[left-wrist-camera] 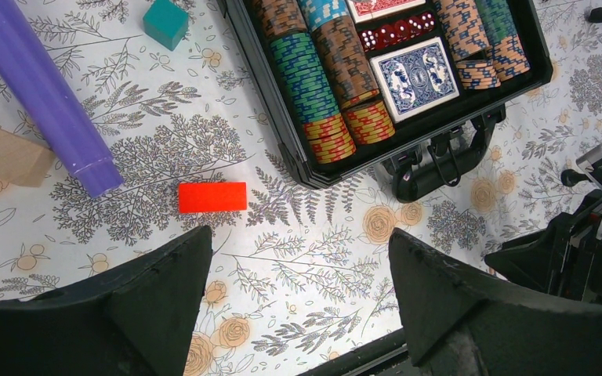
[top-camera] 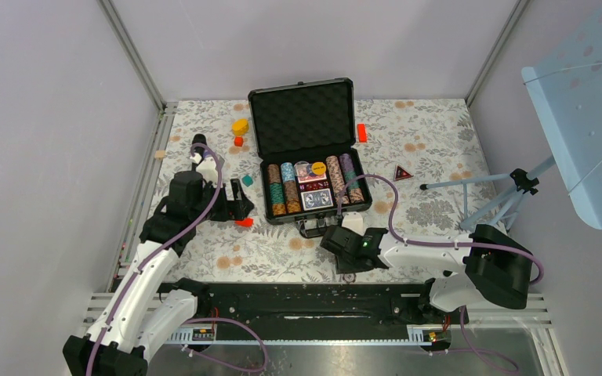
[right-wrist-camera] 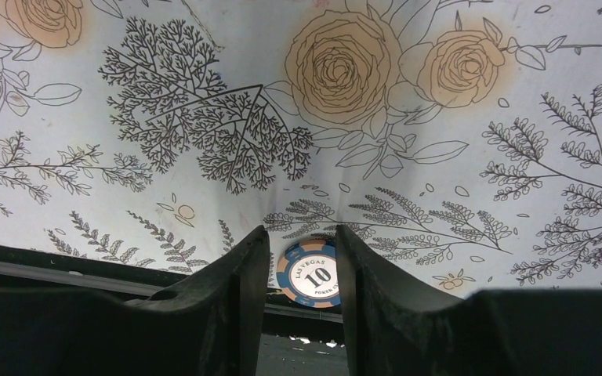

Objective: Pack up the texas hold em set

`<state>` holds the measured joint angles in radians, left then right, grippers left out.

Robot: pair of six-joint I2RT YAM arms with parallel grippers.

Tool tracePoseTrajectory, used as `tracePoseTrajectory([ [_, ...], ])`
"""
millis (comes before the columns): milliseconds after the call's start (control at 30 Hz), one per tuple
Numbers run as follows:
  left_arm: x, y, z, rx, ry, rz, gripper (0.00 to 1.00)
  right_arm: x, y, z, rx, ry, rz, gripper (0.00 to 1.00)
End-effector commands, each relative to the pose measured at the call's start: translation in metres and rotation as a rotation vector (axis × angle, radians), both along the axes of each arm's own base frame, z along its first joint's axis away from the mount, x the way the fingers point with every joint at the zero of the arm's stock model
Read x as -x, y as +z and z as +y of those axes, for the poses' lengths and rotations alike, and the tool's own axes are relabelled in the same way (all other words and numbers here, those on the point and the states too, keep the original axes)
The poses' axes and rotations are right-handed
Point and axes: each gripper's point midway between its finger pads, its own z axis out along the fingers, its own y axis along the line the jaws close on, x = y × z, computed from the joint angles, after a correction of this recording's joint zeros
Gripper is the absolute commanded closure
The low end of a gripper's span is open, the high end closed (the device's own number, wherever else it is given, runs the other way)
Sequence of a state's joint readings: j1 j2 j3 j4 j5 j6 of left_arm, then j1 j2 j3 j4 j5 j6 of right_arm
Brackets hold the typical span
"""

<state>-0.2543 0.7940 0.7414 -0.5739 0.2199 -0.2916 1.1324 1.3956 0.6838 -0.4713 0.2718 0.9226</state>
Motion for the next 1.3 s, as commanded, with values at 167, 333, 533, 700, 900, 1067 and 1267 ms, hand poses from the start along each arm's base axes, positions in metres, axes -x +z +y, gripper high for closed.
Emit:
tracePoseTrajectory([
  [167,-0.006,0.004,-0.002,0.005,-0.008,-0.037,0.17,0.004,0.002,-0.014,0.059,0.005,-0.008,0.55],
  [333,-0.006,0.004,-0.002,0.008,-0.012,-0.034,0.17,-0.017,0.033,-0.004,0.037,0.093,-0.126,0.47],
  [533,-0.006,0.005,-0.003,0.008,-0.013,-0.039,0.17,0.000,0.038,0.002,0.020,0.306,-0.066,0.31],
  [700,-0.006,0.004,-0.003,0.008,-0.013,-0.035,0.17,0.020,0.032,0.000,0.031,0.389,-0.018,0.31],
  [900,-0.006,0.003,-0.003,0.007,-0.012,-0.031,0.17,0.028,0.028,0.002,0.138,0.464,-0.015,0.33],
  [1067,-0.006,0.003,-0.003,0.008,-0.014,-0.032,0.17,0.022,0.023,-0.004,0.224,0.455,-0.031,0.34],
  [1267,-0.006,0.003,-0.003,0.007,-0.014,-0.031,0.17,0.022,0.013,-0.008,0.279,0.488,-0.011,0.28],
])
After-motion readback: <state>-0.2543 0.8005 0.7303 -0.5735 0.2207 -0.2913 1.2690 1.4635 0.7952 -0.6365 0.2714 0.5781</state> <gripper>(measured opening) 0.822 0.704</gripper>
